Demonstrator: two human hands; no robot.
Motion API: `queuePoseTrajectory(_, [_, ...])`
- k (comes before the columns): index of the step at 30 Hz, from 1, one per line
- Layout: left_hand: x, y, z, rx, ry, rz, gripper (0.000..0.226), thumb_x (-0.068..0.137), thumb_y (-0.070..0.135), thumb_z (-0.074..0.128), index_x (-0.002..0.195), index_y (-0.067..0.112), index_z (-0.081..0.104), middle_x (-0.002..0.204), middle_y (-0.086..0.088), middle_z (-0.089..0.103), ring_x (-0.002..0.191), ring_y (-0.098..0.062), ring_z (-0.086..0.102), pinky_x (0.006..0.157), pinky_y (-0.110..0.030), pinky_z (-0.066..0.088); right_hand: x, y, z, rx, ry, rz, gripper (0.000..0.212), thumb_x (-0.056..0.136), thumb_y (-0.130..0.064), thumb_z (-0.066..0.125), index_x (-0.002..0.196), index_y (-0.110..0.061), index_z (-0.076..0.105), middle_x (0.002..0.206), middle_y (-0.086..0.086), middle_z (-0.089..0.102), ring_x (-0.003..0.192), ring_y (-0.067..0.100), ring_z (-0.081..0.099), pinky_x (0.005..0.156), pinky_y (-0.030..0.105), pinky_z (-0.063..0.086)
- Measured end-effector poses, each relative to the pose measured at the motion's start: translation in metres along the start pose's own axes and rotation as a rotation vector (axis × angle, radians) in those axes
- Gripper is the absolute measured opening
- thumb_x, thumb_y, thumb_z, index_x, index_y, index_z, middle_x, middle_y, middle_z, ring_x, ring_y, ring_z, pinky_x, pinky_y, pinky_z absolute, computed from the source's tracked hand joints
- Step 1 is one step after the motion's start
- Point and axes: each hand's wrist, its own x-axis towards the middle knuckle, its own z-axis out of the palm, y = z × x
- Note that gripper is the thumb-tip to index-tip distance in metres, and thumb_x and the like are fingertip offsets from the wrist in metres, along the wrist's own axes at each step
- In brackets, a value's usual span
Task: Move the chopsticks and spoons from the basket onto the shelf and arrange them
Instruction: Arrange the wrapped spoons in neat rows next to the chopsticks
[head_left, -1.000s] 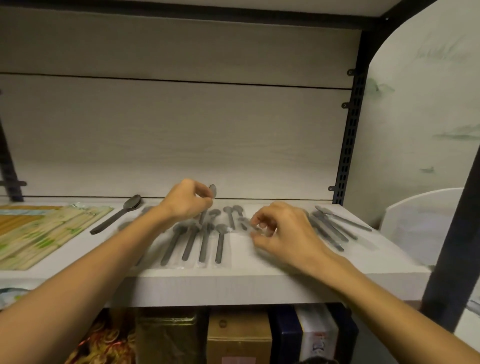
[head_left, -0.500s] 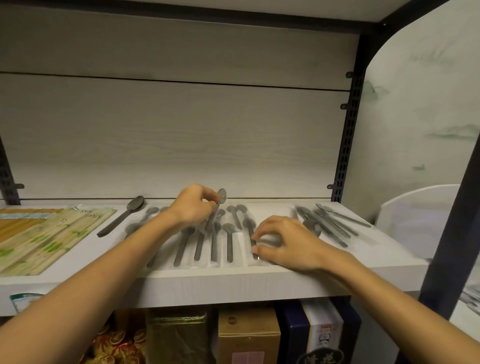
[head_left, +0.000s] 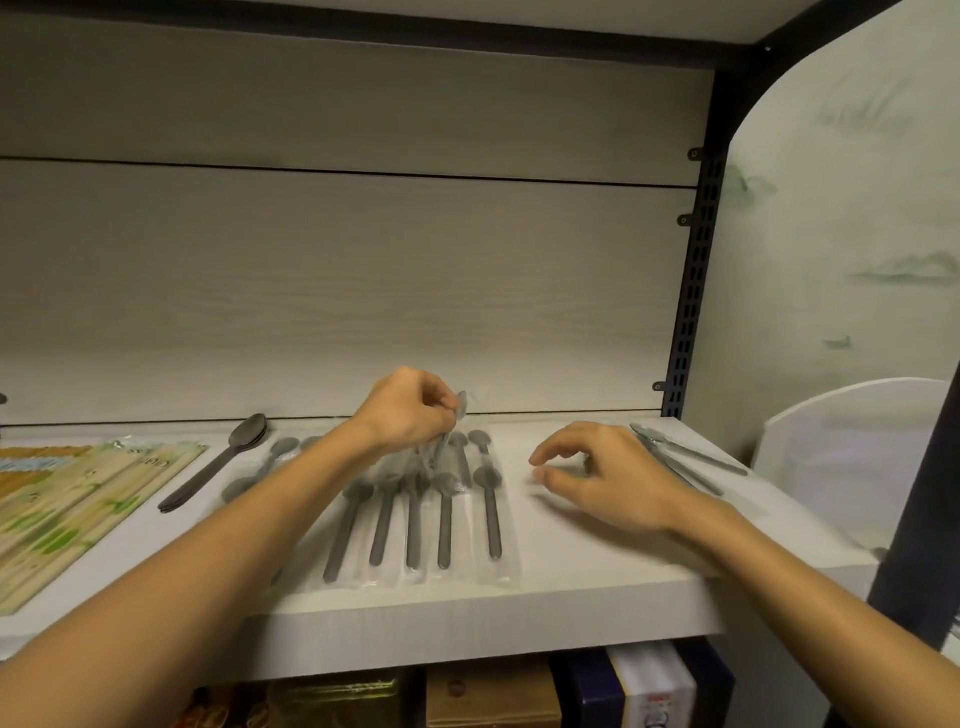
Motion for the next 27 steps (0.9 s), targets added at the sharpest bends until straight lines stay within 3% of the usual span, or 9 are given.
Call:
queuePoseTrajectory(3, [0.013,0.011,0.012,0.030,-0.009,-0.012,0.011,0.080,0.005,0.061,0.078,0.005,0.072,0.069,0.002,0.066,0.067,-0.011,0.059,0.067,-0.023,0.047,0.006,0.014,-0.006,0.015,0.035,0.002,0.010,0.090,-0.035,0.062,0.095,-0.032,0.070,0.102,-0.015,0.065,0.086,-0.014,0.050,0.071,0.011,0.033])
queuePoseTrajectory(5, [0.022,0.019,0.021,0.132,-0.024,-0.014,0.016,0.078,0.004,0.058,0.067,0.010,0.068,0.063,0.004,0.060,0.066,-0.013,0.056,0.062,-0.021,0.043,0.011,0.022,-0.009,0.029,0.053,-0.008,0.008,0.090,-0.035,0.062,0.093,-0.034,0.069,0.099,-0.018,0.063,0.080,-0.019,0.046,0.069,0.008,0.031])
queuePoseTrajectory(9, [0.038,0.034,0.042,0.265,-0.093,-0.043,0.015,0.079,0.006,0.061,0.088,0.008,0.073,0.083,-0.001,0.068,0.074,-0.019,0.059,0.062,-0.024,0.047,0.017,0.035,-0.013,0.056,0.064,-0.014,0.008,0.089,-0.036,0.061,0.092,-0.036,0.069,0.099,-0.019,0.062,0.086,-0.014,0.049,0.074,0.012,0.035])
queuePoseTrajectory(13, [0.045,0.041,0.059,0.144,-0.172,-0.073,0.017,0.086,0.024,0.065,0.099,0.014,0.068,0.078,-0.001,0.066,0.058,-0.014,0.060,0.052,-0.020,0.047,0.021,0.044,-0.015,0.070,0.076,-0.016,0.009,0.089,-0.033,0.061,0.089,-0.036,0.070,0.098,-0.020,0.063,0.089,-0.004,0.053,0.078,0.019,0.038])
queuePoseTrajectory(15, [0.047,0.039,0.062,0.060,-0.161,-0.085,0.021,0.092,0.031,0.057,0.105,0.015,0.065,0.085,-0.005,0.067,0.055,-0.015,0.061,0.052,-0.020,0.050,0.022,0.048,-0.016,0.068,0.075,-0.015,0.009,0.089,-0.032,0.061,0.088,-0.037,0.069,0.098,-0.020,0.063,0.092,-0.001,0.054,0.077,0.019,0.039])
queuePoseTrajectory(17, [0.049,0.033,0.060,0.114,-0.122,-0.008,0.021,0.096,0.023,0.050,0.110,0.014,0.064,0.093,-0.005,0.065,0.062,-0.015,0.060,0.049,-0.014,0.045,0.022,0.051,-0.016,0.063,0.075,-0.010,0.011,0.089,-0.032,0.061,0.085,-0.041,0.067,0.097,-0.021,0.063,0.092,0.000,0.055,0.076,0.019,0.040])
queuePoseTrajectory(20, [0.046,0.022,0.053,0.188,-0.210,0.137,0.018,0.093,0.019,0.056,0.107,0.018,0.068,0.100,0.005,0.065,0.087,-0.012,0.060,0.067,-0.013,0.045,0.023,0.055,-0.016,0.050,0.090,0.011,0.013,0.089,-0.031,0.061,0.084,-0.042,0.065,0.098,-0.018,0.064,0.094,0.004,0.057,0.078,0.022,0.046])
queuePoseTrajectory(24, [0.035,0.011,0.058,0.279,-0.423,0.221,0.022,0.089,0.033,0.063,0.110,0.027,0.070,0.120,0.014,0.065,0.113,-0.004,0.057,0.098,-0.024,0.044,0.020,0.062,-0.013,-0.077,0.132,0.048,0.011,0.090,-0.032,0.057,0.094,-0.032,0.068,0.096,-0.012,0.063,0.096,0.011,0.056,0.081,0.030,0.048])
queuePoseTrajectory(27, [0.034,0.007,0.062,0.344,-0.445,0.234,0.030,0.089,0.038,0.064,0.115,0.024,0.068,0.132,0.013,0.059,0.120,-0.006,0.053,0.103,-0.023,0.039,0.016,0.069,-0.015,-0.213,0.172,0.085,0.016,0.091,-0.032,0.054,0.099,-0.028,0.067,0.098,-0.010,0.062,0.097,0.015,0.053,0.083,0.034,0.046])
